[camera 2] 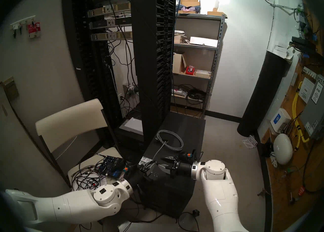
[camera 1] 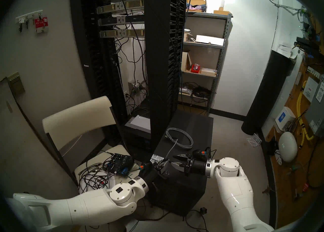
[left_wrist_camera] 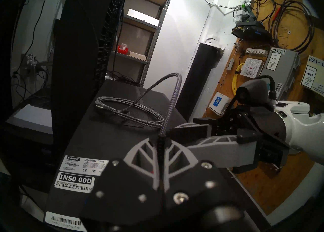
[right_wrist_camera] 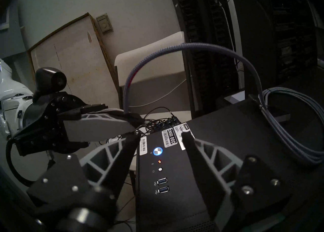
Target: Insert the cable into the workstation's USB slot
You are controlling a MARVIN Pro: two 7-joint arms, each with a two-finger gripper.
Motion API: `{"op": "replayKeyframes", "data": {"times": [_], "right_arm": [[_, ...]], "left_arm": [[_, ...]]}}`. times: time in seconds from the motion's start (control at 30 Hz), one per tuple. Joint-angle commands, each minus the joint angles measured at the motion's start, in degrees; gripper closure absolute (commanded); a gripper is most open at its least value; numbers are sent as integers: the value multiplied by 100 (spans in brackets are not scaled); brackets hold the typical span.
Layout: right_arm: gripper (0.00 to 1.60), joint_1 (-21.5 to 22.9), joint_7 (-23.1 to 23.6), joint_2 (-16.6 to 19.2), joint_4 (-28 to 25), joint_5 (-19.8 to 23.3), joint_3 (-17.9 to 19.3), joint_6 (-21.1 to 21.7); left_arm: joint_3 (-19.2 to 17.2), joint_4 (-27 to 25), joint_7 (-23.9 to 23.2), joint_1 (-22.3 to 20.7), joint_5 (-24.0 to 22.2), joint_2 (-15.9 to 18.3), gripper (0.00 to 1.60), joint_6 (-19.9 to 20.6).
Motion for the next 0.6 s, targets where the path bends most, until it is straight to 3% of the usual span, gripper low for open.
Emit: {"op": "replayKeyframes", "data": {"times": [0.0, 0.57], "right_arm": [[24, -79, 177, 16, -382, 157, 76, -57], [26, -33, 645, -163, -417, 439, 169, -45]], "left_arm": [[-23, -100, 113, 34, 146, -42, 160, -181], [-3, -19, 135, -9, 383, -139, 160, -237]]}}
